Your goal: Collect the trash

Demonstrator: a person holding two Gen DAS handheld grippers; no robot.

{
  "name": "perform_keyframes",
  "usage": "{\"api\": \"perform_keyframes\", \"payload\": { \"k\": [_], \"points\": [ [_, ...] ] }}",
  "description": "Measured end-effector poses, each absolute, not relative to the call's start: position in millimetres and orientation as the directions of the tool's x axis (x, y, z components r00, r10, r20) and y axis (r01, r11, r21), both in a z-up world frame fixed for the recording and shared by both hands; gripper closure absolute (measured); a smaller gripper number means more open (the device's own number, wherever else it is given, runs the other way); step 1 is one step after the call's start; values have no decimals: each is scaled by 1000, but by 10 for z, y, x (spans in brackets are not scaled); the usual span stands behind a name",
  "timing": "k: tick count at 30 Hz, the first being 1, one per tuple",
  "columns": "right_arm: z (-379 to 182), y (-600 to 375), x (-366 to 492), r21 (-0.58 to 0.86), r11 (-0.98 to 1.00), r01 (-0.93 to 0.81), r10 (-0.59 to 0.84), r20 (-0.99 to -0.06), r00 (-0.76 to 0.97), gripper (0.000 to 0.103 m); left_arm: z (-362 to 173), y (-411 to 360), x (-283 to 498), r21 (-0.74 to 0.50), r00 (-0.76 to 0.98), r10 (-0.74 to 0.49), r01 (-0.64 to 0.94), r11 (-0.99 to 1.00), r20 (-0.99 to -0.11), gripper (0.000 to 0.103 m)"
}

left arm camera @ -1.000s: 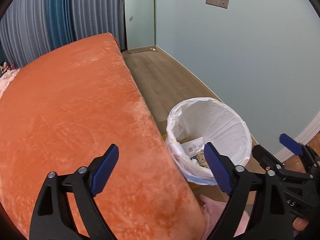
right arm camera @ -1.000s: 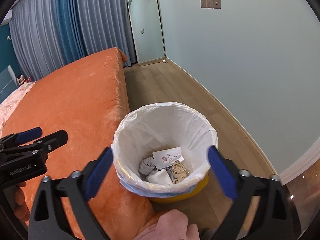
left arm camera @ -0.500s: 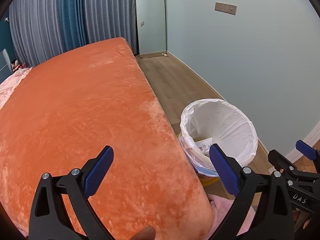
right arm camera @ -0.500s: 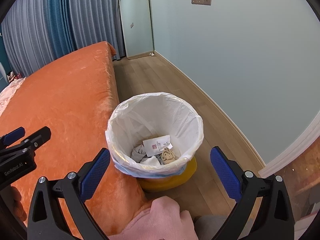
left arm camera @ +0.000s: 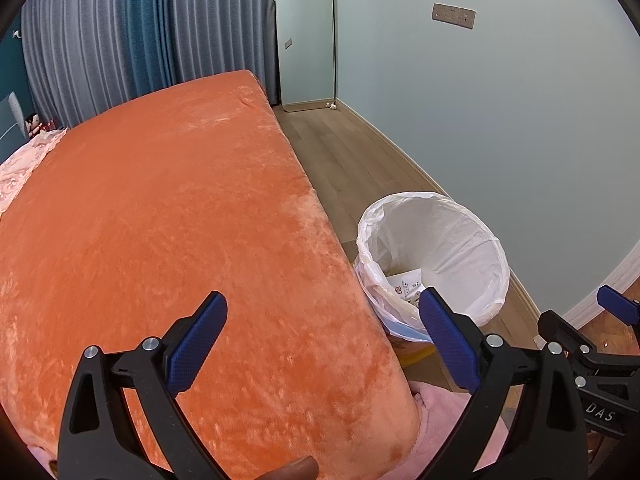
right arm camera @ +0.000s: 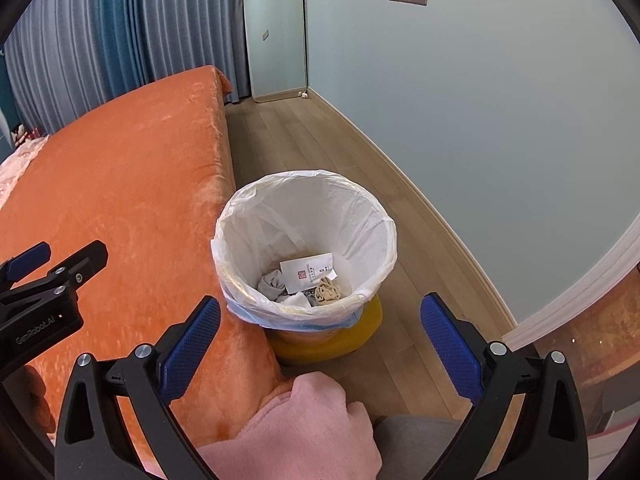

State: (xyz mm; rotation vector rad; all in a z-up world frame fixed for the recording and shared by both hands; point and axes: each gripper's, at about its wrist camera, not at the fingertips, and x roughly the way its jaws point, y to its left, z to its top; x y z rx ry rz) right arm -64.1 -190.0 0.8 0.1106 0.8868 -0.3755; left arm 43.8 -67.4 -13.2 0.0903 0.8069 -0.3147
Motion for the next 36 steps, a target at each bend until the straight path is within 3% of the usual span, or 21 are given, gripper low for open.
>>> {"api": "perform_keyframes", "payload": {
  "k": [36],
  "points": [
    [32,-1847,-609,-80,941,329,-263,-785,561,7,-116,-767,478,-3,620,-187,286,958,-762,11]
  ]
}}
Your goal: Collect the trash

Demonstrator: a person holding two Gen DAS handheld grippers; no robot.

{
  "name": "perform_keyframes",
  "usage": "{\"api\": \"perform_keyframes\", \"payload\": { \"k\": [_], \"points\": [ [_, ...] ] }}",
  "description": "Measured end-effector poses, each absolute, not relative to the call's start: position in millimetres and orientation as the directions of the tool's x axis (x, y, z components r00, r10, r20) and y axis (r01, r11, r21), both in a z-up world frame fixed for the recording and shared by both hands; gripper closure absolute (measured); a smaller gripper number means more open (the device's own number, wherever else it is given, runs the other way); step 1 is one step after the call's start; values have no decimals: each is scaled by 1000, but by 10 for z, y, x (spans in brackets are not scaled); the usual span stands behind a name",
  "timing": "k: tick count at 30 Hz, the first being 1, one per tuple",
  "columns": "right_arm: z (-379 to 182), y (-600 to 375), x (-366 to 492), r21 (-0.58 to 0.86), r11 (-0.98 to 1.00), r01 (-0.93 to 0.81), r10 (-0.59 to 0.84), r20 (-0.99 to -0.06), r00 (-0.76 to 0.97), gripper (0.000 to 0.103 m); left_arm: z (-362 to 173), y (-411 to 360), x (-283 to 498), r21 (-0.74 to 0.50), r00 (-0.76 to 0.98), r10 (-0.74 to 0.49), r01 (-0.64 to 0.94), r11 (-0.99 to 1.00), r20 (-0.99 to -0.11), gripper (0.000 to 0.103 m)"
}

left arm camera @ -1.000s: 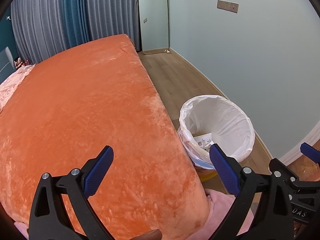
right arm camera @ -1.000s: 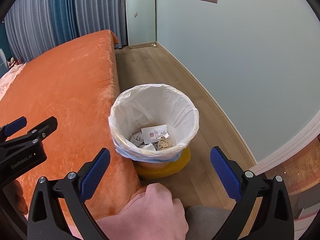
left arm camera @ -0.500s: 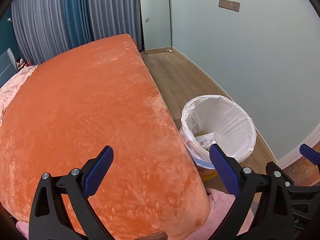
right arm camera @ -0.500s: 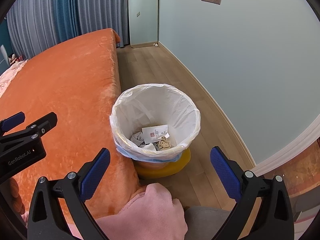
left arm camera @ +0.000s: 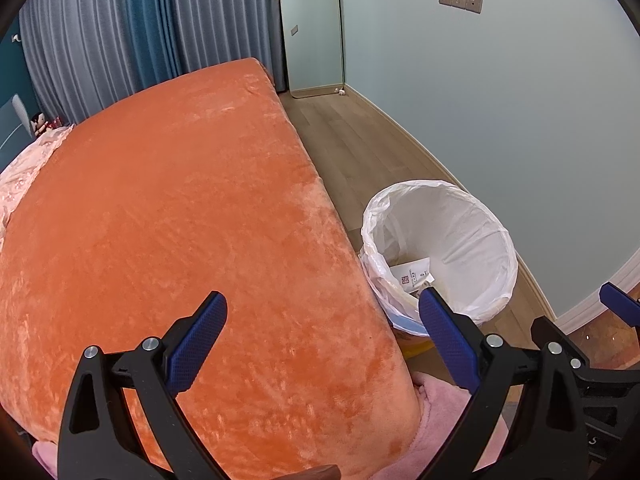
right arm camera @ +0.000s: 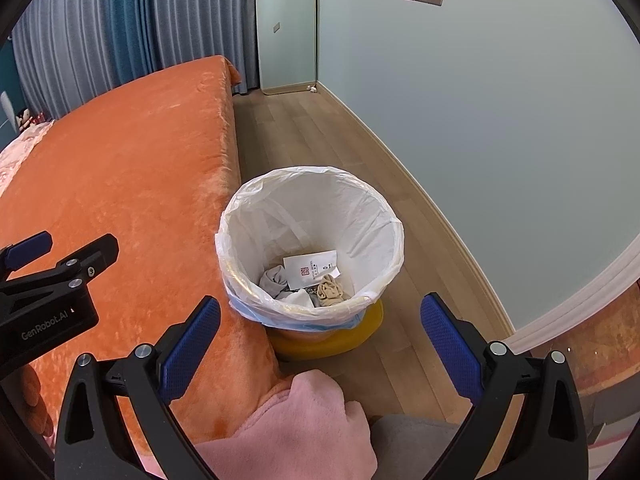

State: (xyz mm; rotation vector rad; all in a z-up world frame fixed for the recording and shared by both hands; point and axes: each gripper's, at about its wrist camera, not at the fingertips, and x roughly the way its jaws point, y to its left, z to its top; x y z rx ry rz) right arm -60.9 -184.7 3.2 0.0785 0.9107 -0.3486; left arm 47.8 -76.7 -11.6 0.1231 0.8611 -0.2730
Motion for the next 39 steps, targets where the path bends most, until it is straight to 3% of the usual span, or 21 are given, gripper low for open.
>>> {"api": "perform_keyframes", "payload": {
  "k": [39],
  "points": [
    [3,-1944,-580,-64,940,335,-256,-783,567,7,-139,-913,420,29,632,-177,302,953,-754,12]
  ]
}}
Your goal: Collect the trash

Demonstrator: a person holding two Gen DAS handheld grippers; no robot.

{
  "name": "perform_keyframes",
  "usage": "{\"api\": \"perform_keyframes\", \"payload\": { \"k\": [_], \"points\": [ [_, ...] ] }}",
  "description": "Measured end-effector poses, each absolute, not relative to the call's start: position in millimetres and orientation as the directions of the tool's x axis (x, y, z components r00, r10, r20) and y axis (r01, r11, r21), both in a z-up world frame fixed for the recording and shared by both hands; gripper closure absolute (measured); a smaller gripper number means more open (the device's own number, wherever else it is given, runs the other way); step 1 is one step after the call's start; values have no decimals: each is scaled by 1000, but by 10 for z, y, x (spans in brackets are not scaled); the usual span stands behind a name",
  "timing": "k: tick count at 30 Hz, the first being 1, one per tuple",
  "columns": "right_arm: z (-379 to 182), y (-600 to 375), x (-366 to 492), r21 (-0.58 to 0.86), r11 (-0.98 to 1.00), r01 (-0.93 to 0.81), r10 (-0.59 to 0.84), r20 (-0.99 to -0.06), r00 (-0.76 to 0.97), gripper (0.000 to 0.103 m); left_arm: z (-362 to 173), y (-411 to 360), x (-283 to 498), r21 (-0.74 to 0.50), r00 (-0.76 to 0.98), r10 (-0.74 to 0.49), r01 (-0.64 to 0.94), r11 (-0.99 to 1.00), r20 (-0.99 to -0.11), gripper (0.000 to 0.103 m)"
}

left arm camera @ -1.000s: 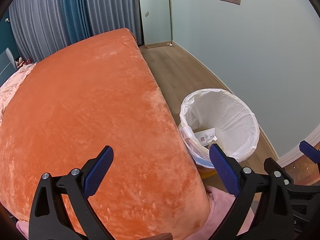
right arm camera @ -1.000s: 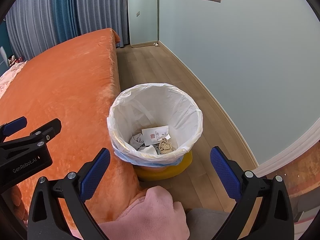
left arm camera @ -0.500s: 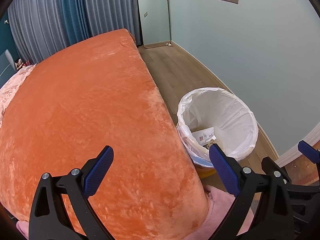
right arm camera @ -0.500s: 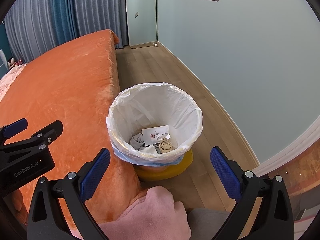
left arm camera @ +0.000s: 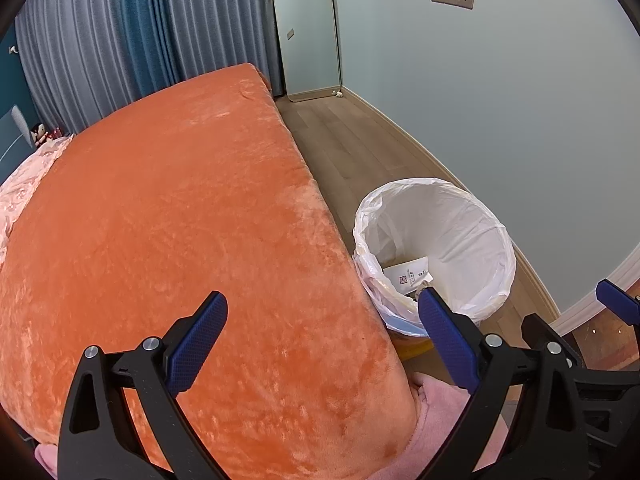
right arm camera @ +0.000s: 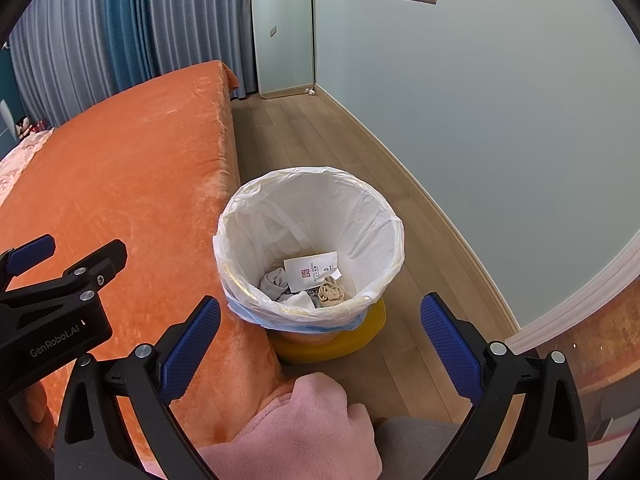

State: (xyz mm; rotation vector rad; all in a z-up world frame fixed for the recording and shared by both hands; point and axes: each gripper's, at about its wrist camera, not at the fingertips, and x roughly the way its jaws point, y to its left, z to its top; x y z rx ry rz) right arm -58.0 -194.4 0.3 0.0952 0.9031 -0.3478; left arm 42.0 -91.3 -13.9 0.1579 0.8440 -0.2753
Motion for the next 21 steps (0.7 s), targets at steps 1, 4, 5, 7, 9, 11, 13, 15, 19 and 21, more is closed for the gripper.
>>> {"api": "perform_keyframes", "payload": {
  "k": [1,4,5,7,9,11,13,15,19,21],
  "points": [
    [4,-1941,-576,-65,940,335,-256,-783,567,7,-140,-913,420,29,632,-177,302,953,-754,12],
    [1,-1943,-582,-64,940,336,-256,-782,568,7,-137,-918,420,31,633,-176,302,953,-754,12],
    [1,-1941,-578,-64,940,336,-256,-783,567,7,-138,-919,422,31,633,-176,302,953,-754,12],
    [1,-1944,-582,-64,940,336,-256,-783,568,7,-138,-917,427,33,633,-175,303,953,-754,12],
    [-1,-1944,-582,-65,940,335,-256,-783,567,7,-139,-919,427,34,633,-174,302,953,-754,12],
    [1,-1943,-580,-65,940,335,-256,-783,567,7,-138,-918,427,34,633,-175,303,953,-754,12],
    [2,-1941,-582,-65,940,336,-256,-783,567,7,-139,-919,428,34,633,-174,302,953,-754,12],
    [1,-1941,-582,-64,940,335,-256,-783,567,7,-139,-919,428,33,633,-175,303,952,-754,12],
    [0,-1942,-583,-64,940,336,-256,-783,567,7,-138,-920,430,34,633,-175,303,952,-754,12],
    [0,-1941,-583,-64,940,335,-256,-783,567,7,-138,-919,433,33,633,-177,305,952,-754,12]
  ]
}}
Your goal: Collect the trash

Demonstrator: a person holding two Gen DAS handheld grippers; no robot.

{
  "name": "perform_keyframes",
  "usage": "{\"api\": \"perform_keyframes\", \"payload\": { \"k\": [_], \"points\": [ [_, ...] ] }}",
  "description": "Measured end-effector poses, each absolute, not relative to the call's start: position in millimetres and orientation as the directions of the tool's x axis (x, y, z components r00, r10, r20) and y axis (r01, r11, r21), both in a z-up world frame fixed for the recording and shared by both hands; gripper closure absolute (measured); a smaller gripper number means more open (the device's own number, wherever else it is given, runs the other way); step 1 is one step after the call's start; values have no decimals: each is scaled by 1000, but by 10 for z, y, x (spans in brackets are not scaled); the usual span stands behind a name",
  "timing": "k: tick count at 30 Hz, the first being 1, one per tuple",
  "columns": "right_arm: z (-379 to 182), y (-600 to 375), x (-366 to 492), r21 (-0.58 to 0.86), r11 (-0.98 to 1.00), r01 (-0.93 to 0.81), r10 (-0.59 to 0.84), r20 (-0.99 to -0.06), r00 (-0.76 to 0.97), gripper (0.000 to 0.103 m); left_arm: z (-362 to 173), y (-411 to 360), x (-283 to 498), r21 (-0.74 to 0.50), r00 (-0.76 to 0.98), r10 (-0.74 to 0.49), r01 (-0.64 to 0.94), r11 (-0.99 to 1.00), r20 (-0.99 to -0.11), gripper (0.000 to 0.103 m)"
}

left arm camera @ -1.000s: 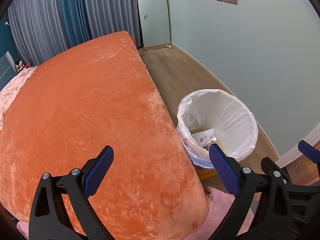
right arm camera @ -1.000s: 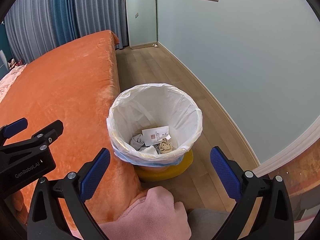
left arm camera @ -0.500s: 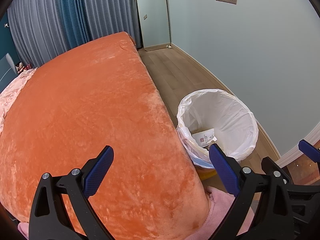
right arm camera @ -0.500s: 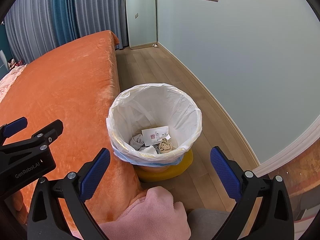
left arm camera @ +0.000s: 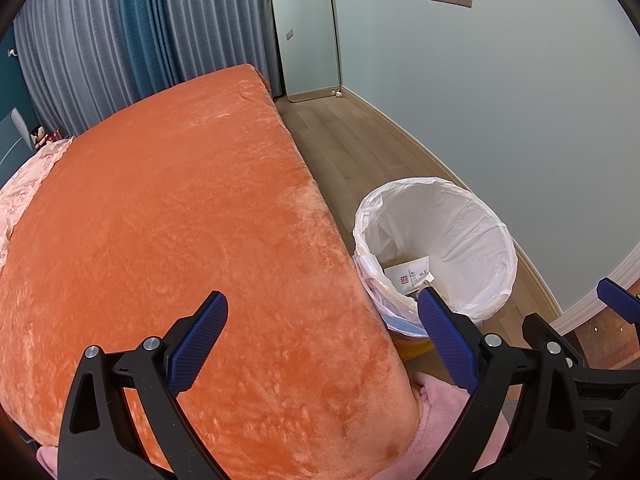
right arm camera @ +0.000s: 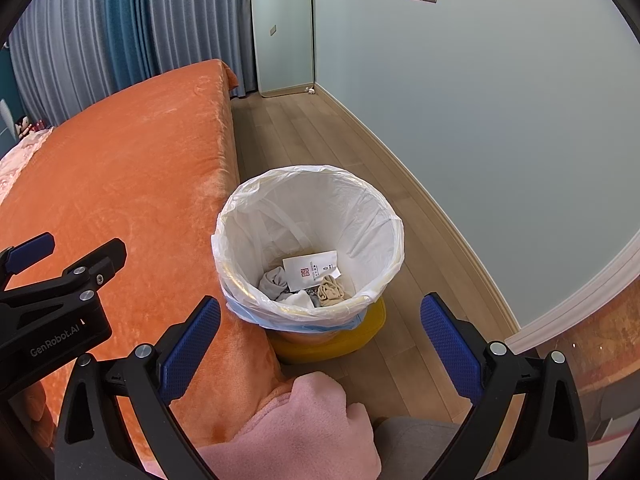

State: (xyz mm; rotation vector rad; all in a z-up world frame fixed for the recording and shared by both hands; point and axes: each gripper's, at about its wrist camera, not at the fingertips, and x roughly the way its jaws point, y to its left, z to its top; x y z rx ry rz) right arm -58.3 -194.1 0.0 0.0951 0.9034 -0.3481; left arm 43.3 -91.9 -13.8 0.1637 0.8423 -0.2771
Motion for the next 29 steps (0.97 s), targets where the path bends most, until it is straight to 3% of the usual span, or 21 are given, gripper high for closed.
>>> {"api": "perform_keyframes", "payload": {
  "k": [29],
  "points": [
    [-104,-1927,-563,-57,942,332,-245,-790,561,7,-268,-869,522,1,607,-196,308,951,-770,12]
  ]
}}
